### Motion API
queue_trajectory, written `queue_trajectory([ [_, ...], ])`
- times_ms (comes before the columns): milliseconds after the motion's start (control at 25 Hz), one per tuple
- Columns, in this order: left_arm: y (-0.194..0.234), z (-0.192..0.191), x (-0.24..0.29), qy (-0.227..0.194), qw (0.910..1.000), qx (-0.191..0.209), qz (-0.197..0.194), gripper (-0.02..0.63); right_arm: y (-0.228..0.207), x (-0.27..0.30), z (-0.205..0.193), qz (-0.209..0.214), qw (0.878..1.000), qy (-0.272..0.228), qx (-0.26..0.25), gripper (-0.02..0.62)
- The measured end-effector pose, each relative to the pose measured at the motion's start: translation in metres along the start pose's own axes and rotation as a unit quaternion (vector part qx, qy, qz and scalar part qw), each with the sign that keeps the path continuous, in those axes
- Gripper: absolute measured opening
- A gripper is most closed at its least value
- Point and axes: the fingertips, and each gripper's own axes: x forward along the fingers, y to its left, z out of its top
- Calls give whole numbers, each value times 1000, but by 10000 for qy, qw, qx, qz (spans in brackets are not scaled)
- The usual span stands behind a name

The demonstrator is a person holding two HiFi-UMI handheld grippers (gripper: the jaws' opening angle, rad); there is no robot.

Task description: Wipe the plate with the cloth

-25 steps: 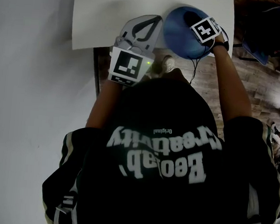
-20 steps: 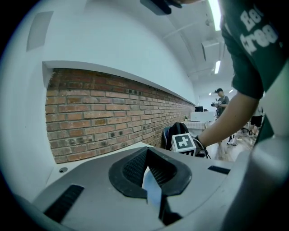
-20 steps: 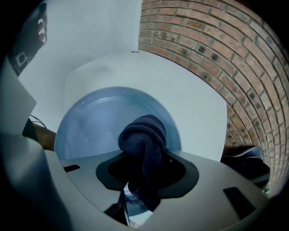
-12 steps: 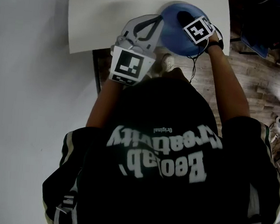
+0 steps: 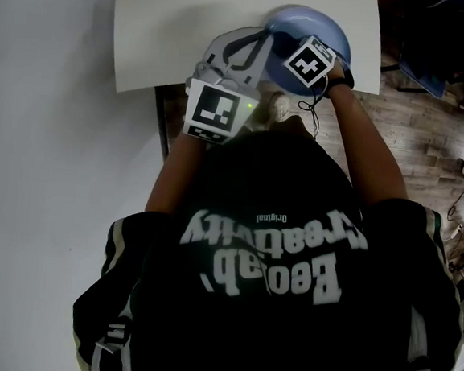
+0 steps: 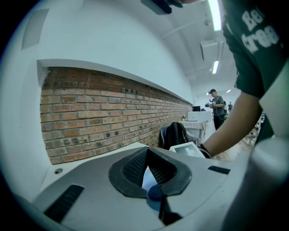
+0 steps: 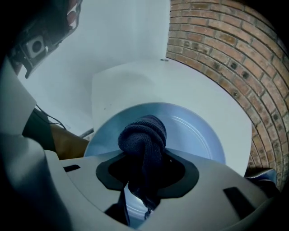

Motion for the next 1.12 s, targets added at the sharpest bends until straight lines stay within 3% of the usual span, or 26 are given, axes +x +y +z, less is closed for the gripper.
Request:
queue_trajectory([
  [280,-5,-8,0,-4,9999,32,-112,2,-61,-9,-45,-614,9958,303,603,144],
  [520,-7,-2,3,8,9999,75,-149,2,-91,-23,-70,-770,9908,368,1046,144],
  [640,-10,-4,1,7,9998,85,-163,2,-74,-20,-67,-638,9922,382,1002,144],
  [760,-10,-2,4,15,9998,77,-161,2,-38,-14,-54,-99,9948,334,959,144],
  [1120,-17,1,8,10,9997,73,-214,2,43,-8,-22,571,9982,130,163,144],
])
